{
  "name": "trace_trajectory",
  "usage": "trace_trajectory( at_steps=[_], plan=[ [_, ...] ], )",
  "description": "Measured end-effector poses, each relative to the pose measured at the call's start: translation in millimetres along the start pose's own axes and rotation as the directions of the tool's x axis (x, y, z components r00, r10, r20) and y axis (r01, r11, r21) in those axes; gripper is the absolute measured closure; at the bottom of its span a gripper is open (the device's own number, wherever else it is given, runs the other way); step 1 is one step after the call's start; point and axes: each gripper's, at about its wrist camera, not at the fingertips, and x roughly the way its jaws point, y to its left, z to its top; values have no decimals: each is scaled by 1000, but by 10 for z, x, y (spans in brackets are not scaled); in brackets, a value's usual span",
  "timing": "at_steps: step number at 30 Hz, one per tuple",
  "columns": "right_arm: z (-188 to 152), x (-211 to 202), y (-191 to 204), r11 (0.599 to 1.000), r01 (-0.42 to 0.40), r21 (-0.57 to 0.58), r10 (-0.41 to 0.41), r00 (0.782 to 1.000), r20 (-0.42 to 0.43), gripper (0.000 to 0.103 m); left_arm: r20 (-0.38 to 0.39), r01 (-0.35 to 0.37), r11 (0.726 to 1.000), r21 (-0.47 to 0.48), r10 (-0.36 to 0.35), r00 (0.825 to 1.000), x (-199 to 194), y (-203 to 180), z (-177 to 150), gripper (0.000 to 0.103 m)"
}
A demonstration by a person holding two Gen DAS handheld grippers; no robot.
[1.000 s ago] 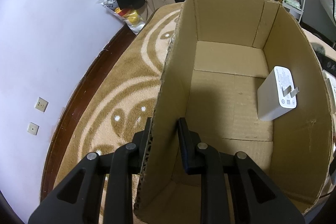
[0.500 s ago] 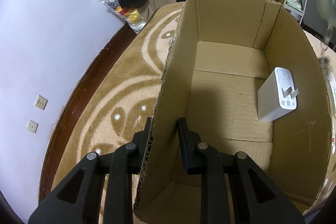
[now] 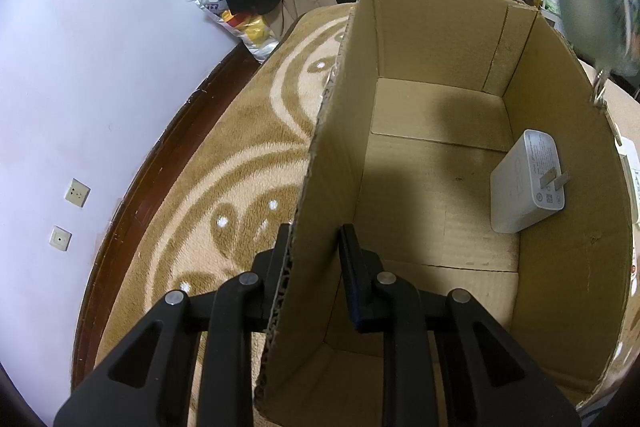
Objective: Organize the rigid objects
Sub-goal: 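Lower the tin into the box beside the charger and release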
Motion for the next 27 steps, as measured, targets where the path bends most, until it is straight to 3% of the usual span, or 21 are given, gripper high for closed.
trace_trajectory(
  at_steps=[7,15,19,23,27],
  plan=[
    [-88,98,-10,999,-28,35,30,999,-36,39,-5,11,1000,-12,-11,1000,17,28,-6,81],
    [-85,135,-167,996,-2,84,6,999,-47,37,-9,14,1000,-9,-14,1000,23,31,-10,81],
    [-27,59,-223,996,37,76,-36,999,-25,20,-13,1,1000,-13,-2,1000,36,32,-9,80],
    [44,-25,-325,986,155,66,-156,988,2,0,-14,9,1000,-18,-9,1000,34,50,0,81],
    [47,-78,-536,977,174,121,-175,985,-2,0,-12,1,1000,-10,-1,1000,19,46,3,81]
  ],
)
